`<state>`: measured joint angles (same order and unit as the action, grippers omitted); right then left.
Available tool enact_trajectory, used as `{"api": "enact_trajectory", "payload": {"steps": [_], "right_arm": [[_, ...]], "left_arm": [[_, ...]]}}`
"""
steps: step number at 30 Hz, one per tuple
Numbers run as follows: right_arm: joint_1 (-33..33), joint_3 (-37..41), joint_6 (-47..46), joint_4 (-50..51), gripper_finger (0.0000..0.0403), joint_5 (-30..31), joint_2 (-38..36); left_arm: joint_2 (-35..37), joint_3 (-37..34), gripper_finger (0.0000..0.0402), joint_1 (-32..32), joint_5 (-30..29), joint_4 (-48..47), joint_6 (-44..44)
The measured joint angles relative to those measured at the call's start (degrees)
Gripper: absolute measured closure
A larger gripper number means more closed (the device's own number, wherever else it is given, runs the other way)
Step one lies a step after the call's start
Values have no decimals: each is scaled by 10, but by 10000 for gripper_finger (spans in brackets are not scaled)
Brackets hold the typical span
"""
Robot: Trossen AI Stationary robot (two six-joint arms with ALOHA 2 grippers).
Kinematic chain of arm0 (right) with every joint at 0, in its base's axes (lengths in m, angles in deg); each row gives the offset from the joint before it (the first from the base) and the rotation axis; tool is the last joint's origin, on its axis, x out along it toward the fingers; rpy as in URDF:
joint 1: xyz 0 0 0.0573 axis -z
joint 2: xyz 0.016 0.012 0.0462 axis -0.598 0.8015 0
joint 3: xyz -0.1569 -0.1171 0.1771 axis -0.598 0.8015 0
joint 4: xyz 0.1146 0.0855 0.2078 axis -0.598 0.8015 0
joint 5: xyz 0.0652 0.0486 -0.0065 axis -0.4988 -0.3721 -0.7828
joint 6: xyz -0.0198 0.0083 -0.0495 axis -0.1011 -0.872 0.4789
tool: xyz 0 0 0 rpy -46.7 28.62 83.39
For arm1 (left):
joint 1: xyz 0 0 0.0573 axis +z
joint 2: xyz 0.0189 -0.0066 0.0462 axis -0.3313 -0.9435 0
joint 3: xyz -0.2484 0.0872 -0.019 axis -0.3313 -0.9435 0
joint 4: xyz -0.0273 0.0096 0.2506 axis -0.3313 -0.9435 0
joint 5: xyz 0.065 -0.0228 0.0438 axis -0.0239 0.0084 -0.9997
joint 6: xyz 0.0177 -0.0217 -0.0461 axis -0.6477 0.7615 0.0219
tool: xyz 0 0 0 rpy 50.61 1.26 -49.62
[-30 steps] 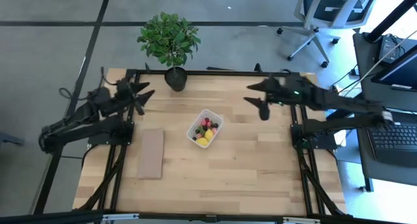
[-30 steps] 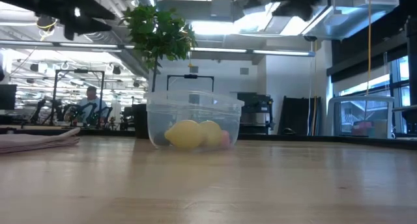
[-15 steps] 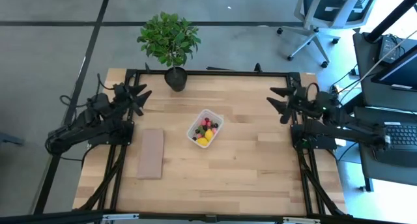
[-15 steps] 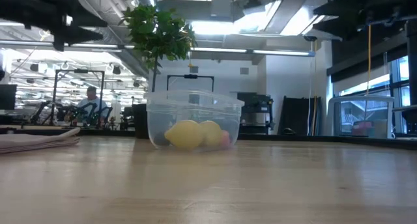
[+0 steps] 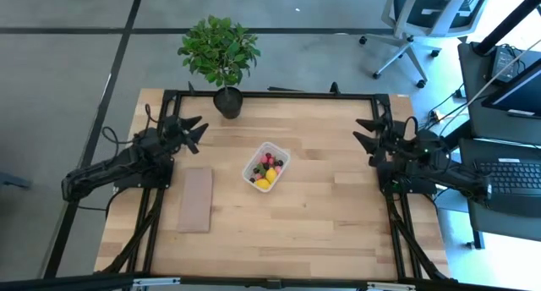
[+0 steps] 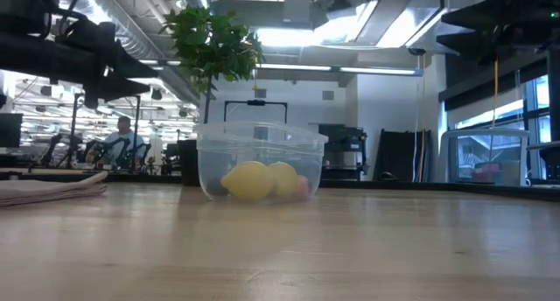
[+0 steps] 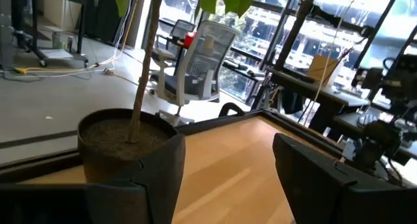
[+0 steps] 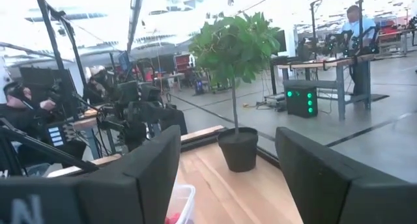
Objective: Pick and placing Produce into tupperware
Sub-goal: Return to Home Position
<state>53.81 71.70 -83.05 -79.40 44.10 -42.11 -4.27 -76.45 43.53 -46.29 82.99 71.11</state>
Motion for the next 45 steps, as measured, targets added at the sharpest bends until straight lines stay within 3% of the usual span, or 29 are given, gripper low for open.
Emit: {"api": "enact_trajectory", "payload": {"steps": [17,31,35,45], "right_arm": [[0,113,-49,-106,150,-1,1],[-1,117,-31,-23,150,-8,5],[-1,117,-81,-17,150,-45,7],[-1,117,-111,-17,150,-45,7]], "left_arm": [[-1,-10,176,1,5,21,-9],[-1,-10,176,1,6,21,-9],[-1,-10,176,1,6,21,-9],[-1,-10,176,1,6,21,-9]]}}
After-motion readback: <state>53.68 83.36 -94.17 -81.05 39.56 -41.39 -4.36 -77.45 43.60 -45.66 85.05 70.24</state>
